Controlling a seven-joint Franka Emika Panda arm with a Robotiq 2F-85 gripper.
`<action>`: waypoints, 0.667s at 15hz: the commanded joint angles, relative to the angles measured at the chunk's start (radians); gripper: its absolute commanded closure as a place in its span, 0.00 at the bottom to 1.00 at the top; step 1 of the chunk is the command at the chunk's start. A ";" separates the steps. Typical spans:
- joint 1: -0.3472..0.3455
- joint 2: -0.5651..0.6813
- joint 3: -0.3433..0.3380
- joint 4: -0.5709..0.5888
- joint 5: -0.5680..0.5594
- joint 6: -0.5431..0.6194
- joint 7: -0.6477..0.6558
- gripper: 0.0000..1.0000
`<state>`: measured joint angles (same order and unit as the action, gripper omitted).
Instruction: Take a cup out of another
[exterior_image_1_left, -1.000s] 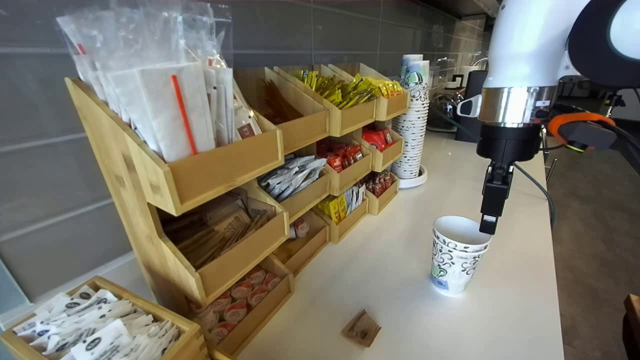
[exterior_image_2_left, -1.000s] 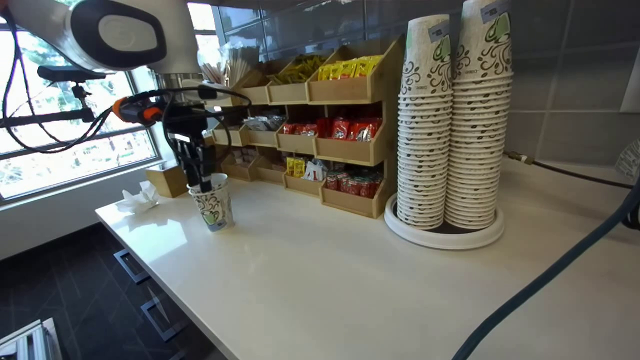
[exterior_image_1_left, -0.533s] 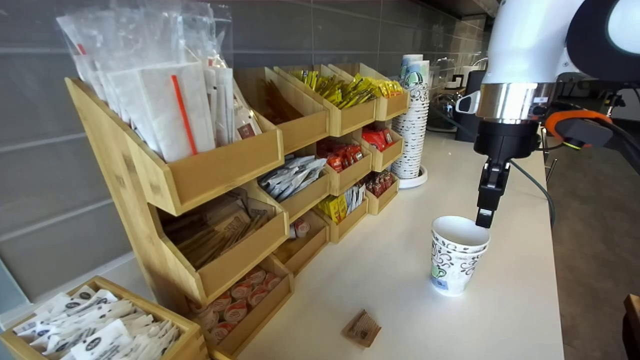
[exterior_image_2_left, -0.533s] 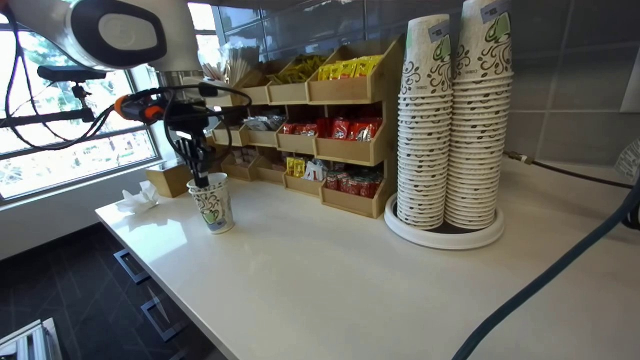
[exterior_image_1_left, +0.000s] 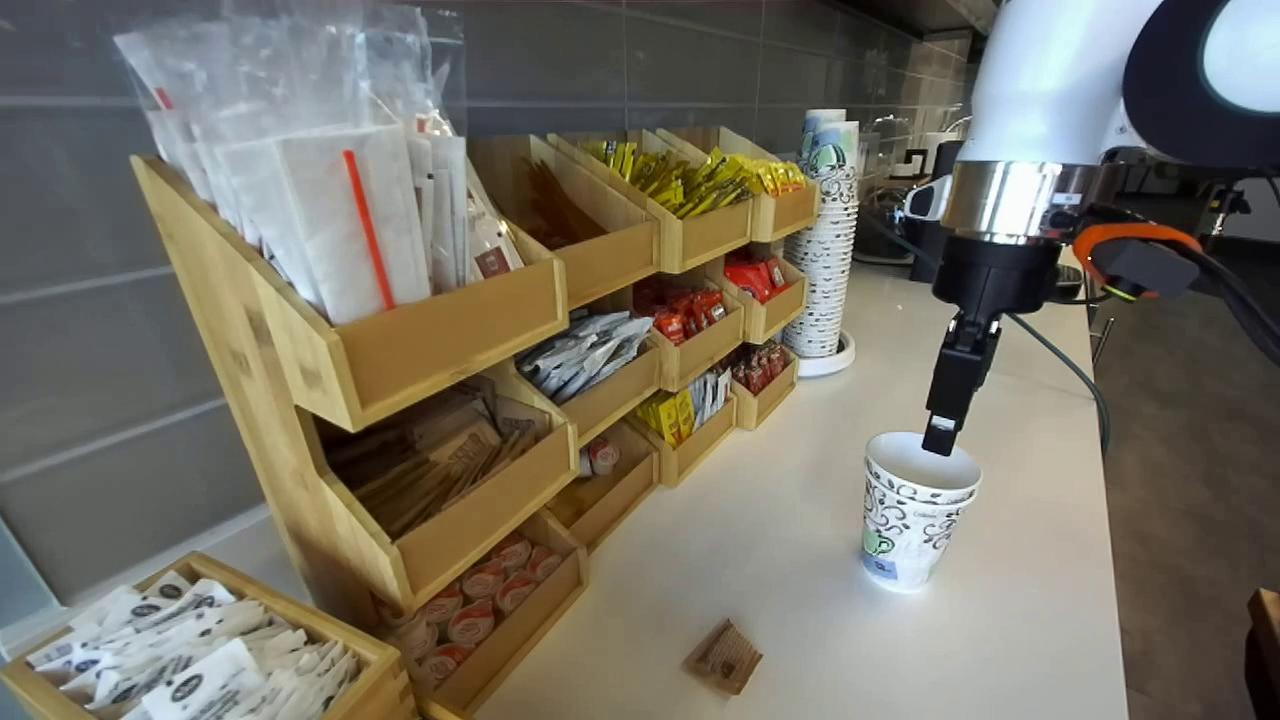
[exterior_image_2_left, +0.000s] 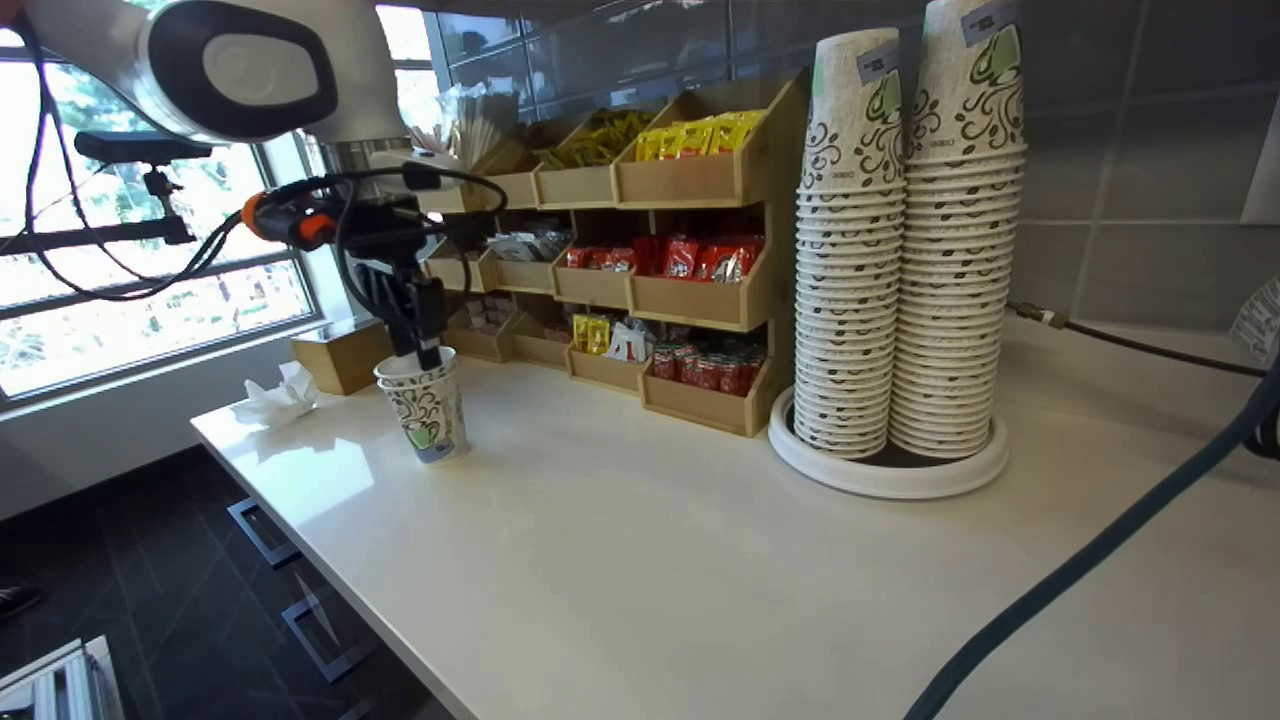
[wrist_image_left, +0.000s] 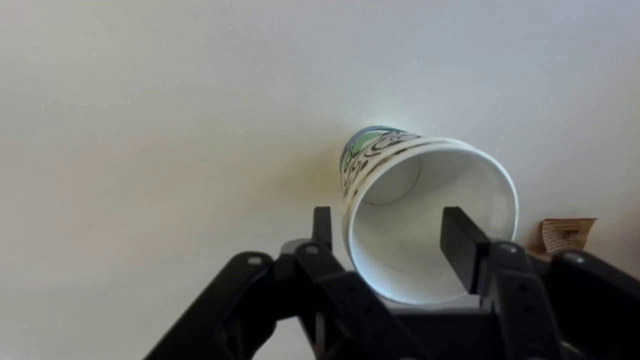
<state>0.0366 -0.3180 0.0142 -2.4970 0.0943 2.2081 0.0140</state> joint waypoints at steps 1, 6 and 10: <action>0.003 0.039 0.006 0.018 0.025 0.028 0.031 0.08; 0.005 0.054 0.013 0.017 0.018 0.057 0.050 0.52; 0.002 0.046 0.022 0.015 0.005 0.070 0.068 0.81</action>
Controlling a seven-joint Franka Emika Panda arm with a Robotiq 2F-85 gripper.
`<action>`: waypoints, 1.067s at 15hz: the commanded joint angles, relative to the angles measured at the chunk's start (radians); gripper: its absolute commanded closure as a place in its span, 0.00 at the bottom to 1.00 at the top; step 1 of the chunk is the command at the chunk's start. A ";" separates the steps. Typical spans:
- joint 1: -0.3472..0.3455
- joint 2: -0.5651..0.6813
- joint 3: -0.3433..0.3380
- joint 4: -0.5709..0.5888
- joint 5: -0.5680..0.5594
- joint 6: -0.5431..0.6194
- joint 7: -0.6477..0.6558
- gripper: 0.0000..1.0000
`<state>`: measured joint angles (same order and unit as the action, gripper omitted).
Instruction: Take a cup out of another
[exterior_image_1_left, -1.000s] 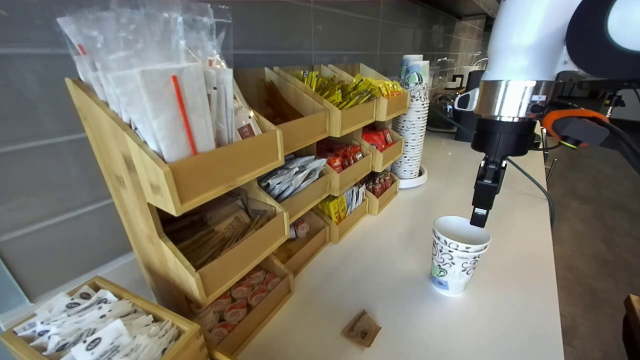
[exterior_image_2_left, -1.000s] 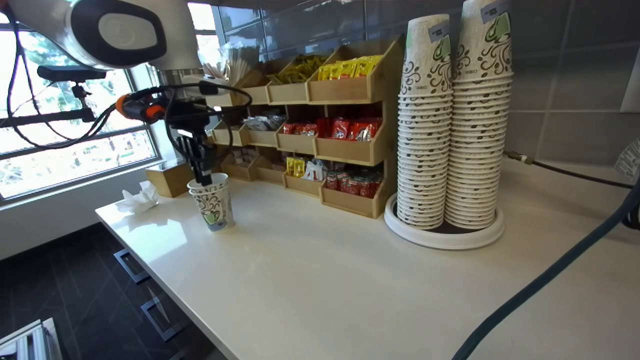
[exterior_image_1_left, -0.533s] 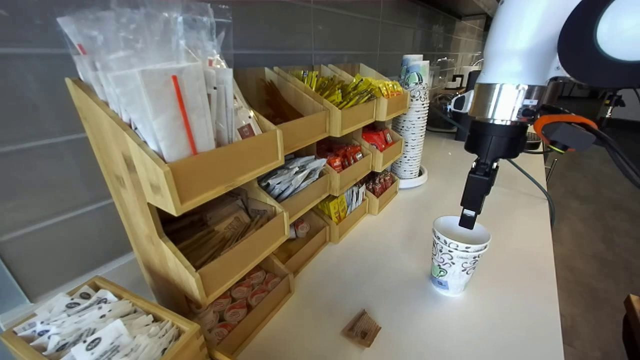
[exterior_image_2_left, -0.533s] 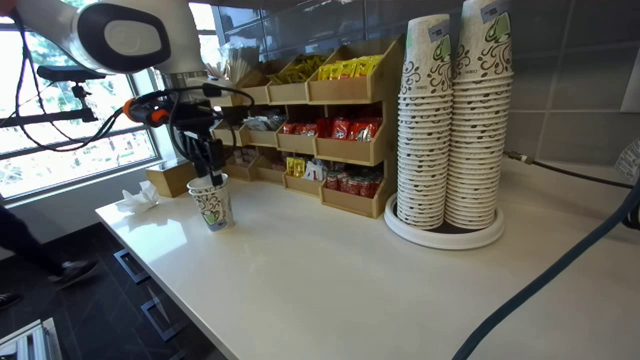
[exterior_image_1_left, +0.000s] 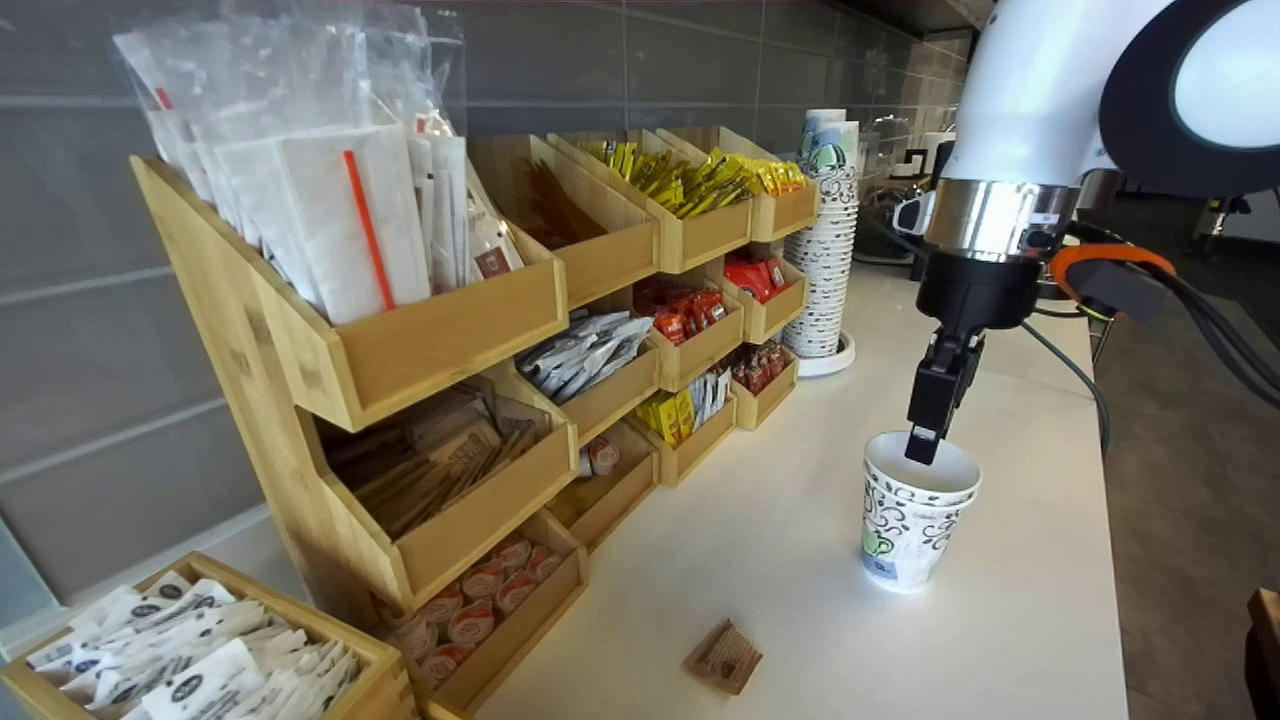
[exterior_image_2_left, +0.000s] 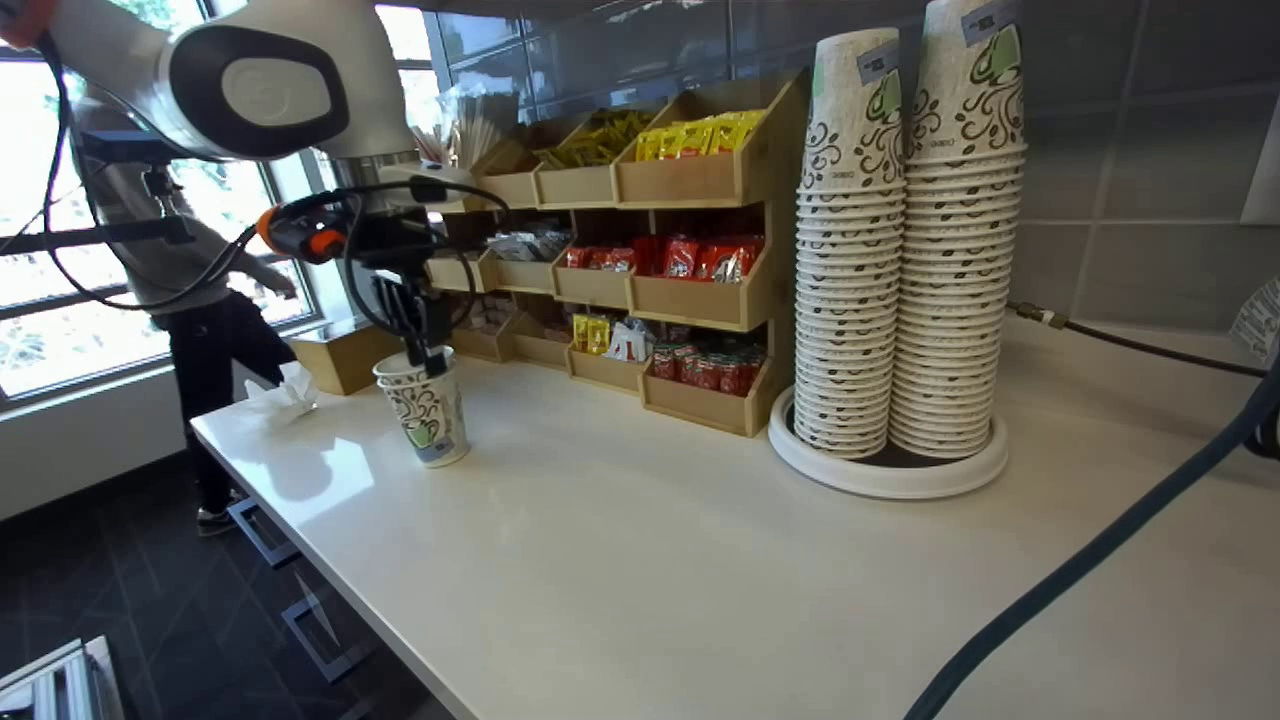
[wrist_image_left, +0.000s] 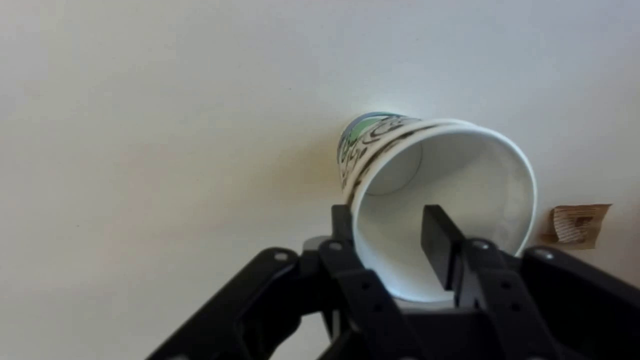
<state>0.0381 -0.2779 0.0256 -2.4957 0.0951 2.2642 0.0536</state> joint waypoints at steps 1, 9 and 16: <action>0.000 0.004 0.012 0.014 0.001 0.017 0.033 0.88; -0.008 -0.003 0.012 0.027 -0.009 0.009 0.061 0.99; -0.022 -0.037 0.008 0.039 -0.030 -0.002 0.073 0.99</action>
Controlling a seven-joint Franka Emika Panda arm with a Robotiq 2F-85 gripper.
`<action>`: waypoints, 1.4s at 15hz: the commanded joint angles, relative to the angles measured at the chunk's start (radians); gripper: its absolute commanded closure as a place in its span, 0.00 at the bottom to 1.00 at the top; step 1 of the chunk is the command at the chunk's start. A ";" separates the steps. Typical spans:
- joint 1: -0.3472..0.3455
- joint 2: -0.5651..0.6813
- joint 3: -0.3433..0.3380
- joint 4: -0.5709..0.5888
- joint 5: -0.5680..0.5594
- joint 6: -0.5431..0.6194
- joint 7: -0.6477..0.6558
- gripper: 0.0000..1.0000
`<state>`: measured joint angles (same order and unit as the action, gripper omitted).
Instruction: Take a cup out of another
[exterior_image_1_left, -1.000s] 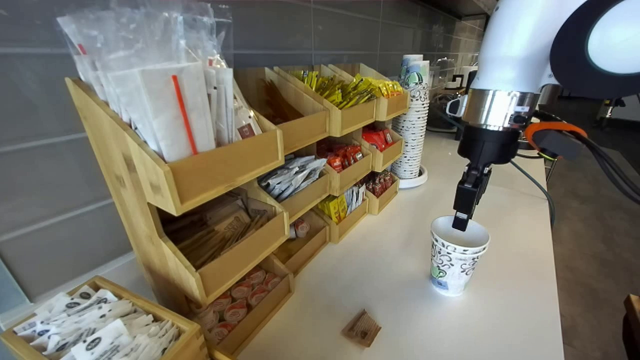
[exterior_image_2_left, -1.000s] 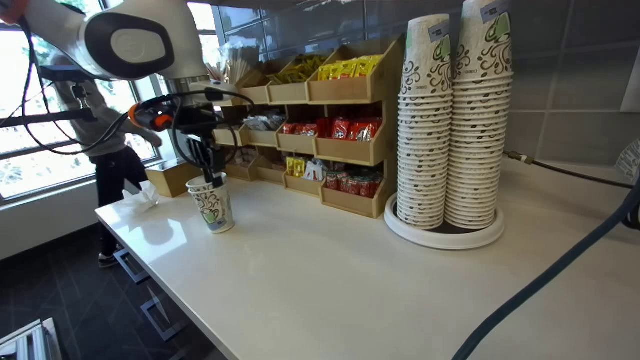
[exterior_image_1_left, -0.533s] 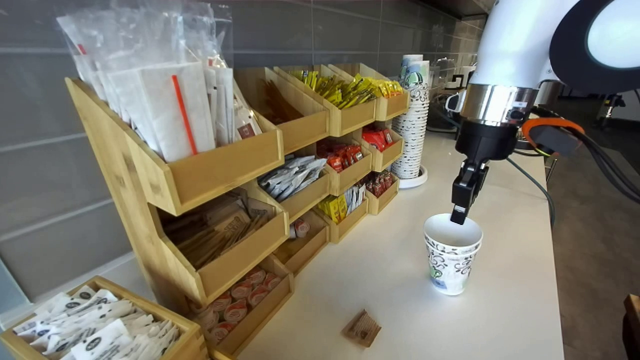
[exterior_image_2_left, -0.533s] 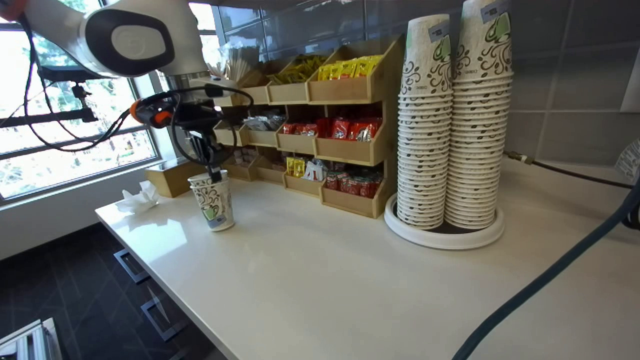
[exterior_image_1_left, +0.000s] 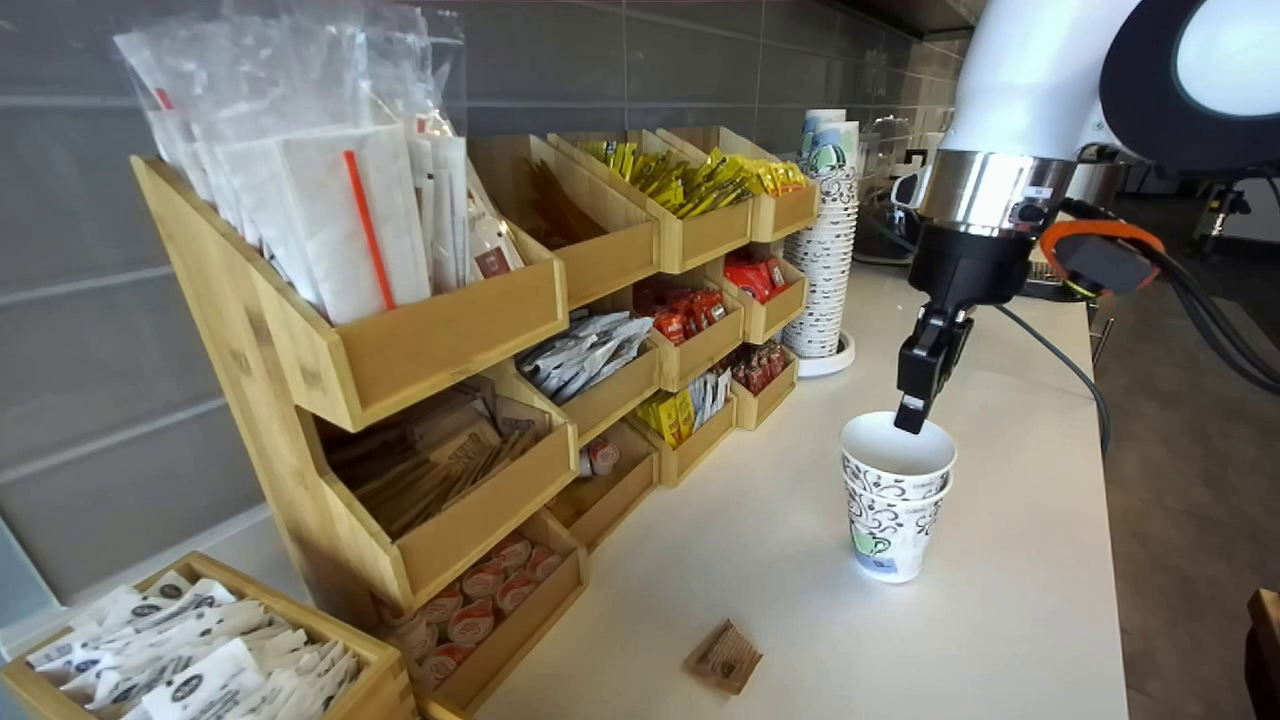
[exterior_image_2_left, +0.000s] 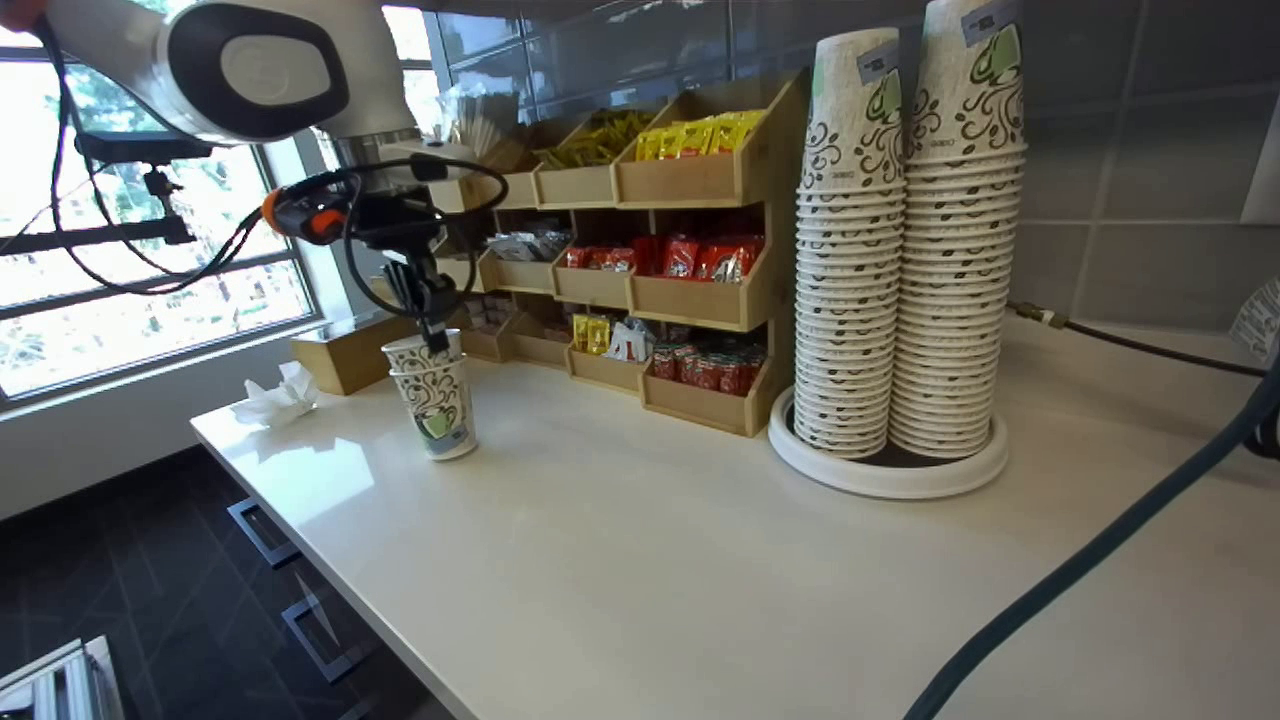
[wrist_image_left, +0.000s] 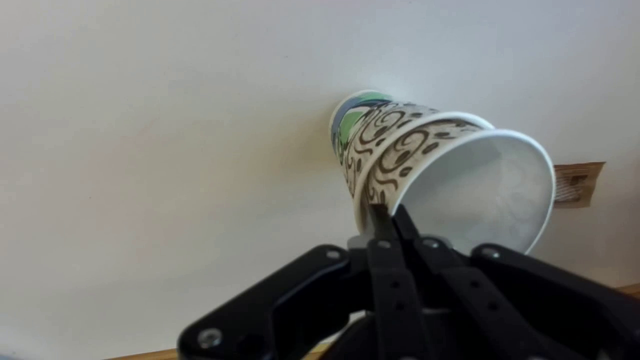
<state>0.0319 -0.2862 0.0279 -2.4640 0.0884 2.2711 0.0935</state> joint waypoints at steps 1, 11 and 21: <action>-0.017 -0.036 0.002 0.010 -0.020 -0.015 0.028 0.99; -0.021 -0.130 -0.019 0.026 0.013 -0.061 0.006 0.99; -0.021 -0.249 -0.069 0.098 0.054 -0.198 -0.023 0.99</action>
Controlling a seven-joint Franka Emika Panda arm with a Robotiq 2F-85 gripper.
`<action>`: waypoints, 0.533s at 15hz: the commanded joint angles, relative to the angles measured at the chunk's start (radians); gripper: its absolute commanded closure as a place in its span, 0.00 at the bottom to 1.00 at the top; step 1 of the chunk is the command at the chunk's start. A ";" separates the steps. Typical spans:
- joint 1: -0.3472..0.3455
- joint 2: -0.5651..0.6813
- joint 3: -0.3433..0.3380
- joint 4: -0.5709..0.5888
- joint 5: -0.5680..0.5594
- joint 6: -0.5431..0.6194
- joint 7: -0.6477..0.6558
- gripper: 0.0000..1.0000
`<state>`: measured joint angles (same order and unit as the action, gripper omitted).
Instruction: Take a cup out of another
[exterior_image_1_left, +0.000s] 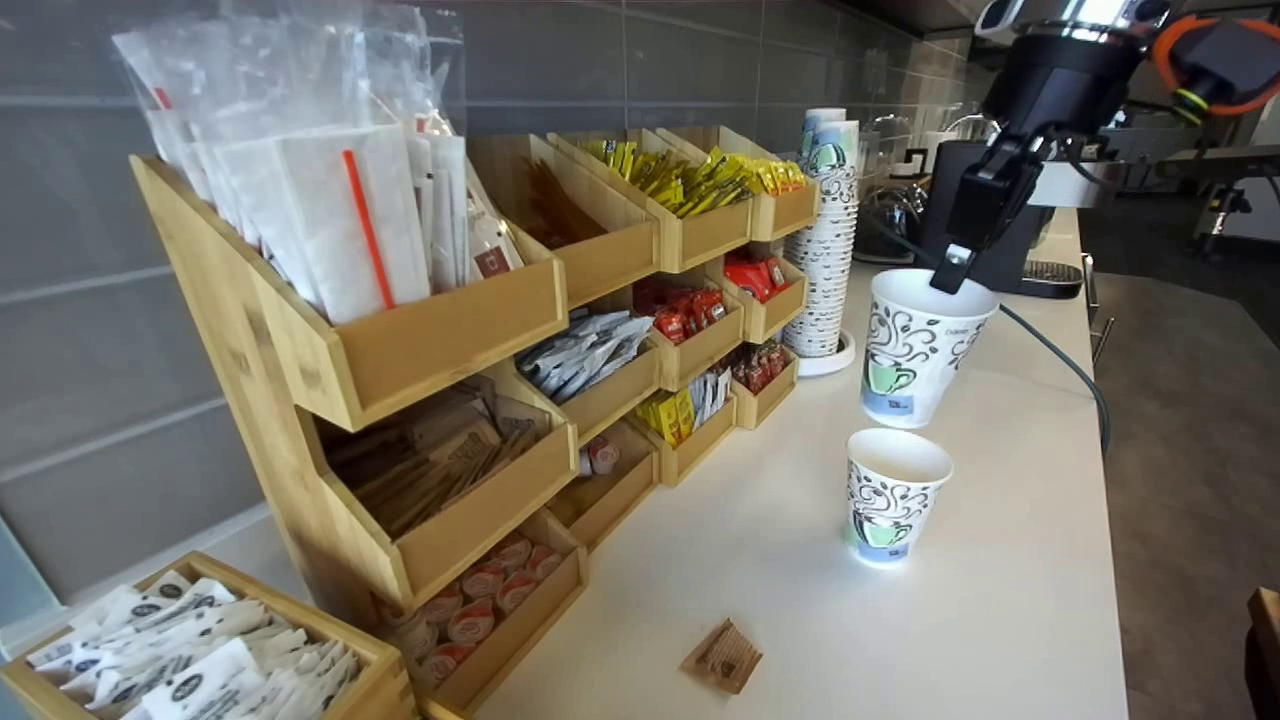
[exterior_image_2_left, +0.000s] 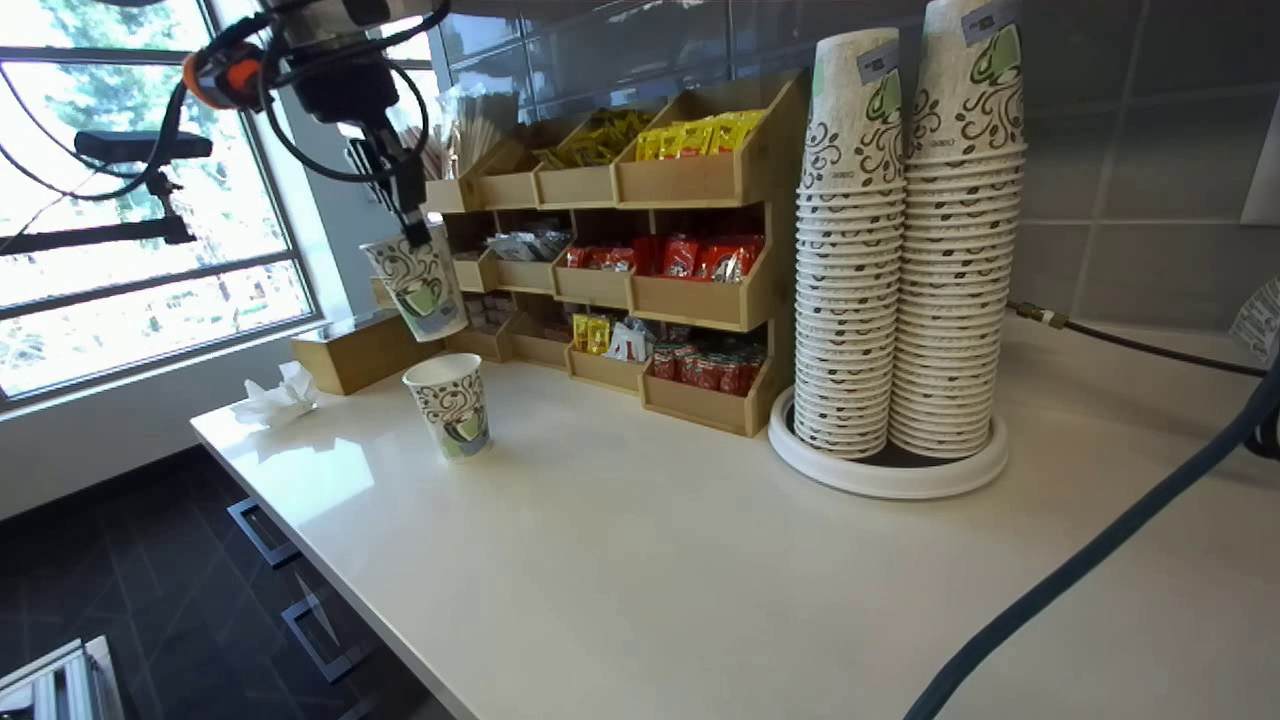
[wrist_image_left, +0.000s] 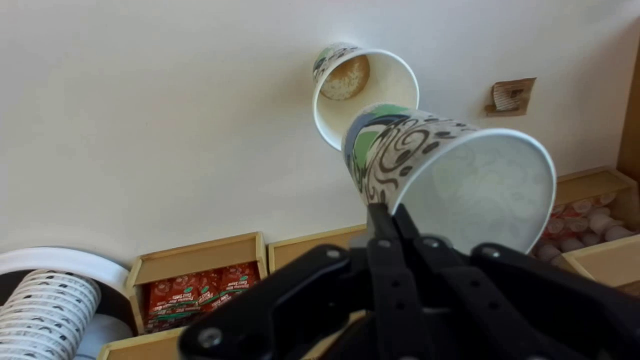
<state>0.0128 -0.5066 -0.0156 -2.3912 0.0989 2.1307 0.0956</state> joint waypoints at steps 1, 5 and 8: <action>-0.010 -0.033 -0.034 0.032 0.046 -0.068 -0.023 0.99; -0.047 -0.049 -0.084 0.038 0.044 -0.091 -0.021 0.99; -0.081 -0.044 -0.130 0.030 0.058 -0.090 -0.023 0.99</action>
<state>-0.0350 -0.5439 -0.1135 -2.3625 0.1137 2.0660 0.0909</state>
